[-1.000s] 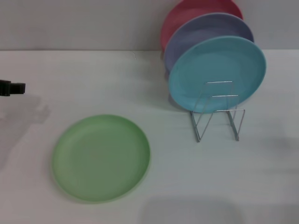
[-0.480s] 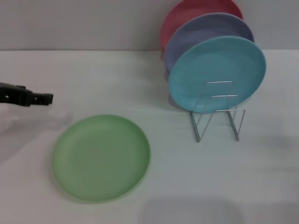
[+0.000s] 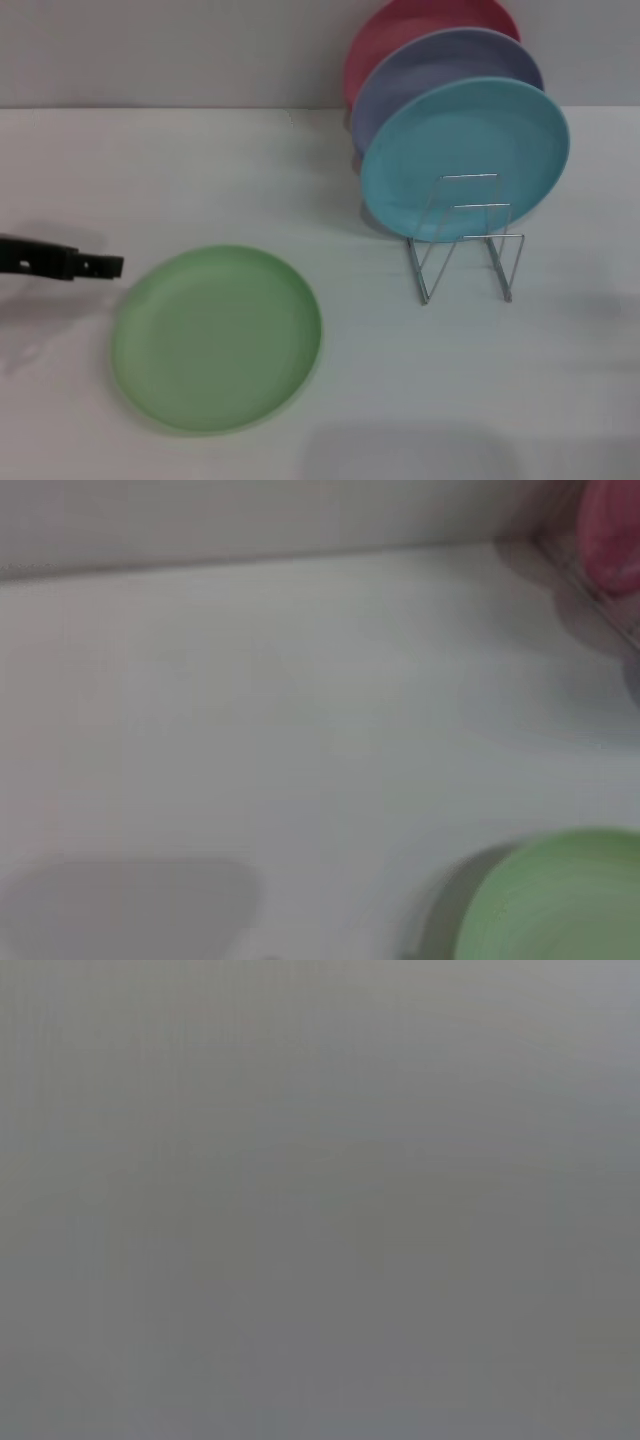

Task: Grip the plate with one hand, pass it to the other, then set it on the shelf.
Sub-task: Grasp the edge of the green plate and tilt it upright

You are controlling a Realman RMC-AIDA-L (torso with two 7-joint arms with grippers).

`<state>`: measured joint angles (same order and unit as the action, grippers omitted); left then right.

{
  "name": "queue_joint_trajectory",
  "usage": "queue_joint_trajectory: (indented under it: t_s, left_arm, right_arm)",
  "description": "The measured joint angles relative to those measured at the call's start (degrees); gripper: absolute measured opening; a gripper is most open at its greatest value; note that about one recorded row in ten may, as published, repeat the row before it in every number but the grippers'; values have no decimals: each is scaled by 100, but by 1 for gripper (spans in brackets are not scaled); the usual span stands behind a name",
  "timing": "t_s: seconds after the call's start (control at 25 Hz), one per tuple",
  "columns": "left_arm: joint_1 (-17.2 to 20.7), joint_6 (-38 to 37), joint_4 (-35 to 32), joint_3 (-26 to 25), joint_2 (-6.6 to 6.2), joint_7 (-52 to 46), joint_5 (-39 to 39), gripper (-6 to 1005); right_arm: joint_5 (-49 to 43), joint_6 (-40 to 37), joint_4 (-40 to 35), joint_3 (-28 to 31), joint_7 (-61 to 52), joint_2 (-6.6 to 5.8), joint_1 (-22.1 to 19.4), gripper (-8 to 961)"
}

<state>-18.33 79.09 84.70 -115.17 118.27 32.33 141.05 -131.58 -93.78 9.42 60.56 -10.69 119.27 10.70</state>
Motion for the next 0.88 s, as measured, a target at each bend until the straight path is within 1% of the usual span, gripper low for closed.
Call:
queue_joint_trajectory:
  t_s: [0.12, 0.16, 0.44, 0.76, 0.88]
  left_arm:
    - [-27, -62, -290, 119, 11, -5, -1, 825]
    - [-68, -149, -498, 211, 8, 2, 25, 825]
    - [-109, -456, -783, 393, -1, 11, 154, 823]
    - [-213, -540, -1247, 401, -17, 36, 168, 810]
    - [-218, -538, -1269, 442, -13, 37, 170, 801]
  right_arm:
    - [9, 0, -2, 0, 15, 0, 18, 774]
    - [9, 0, -2, 4, 24, 0, 32, 774]
    - [8, 0, -2, 9, 27, 0, 42, 773]
    - [6, -1, -9, 8, 26, -9, -12, 773]
    - [6, -1, -21, 8, 26, -9, -14, 773]
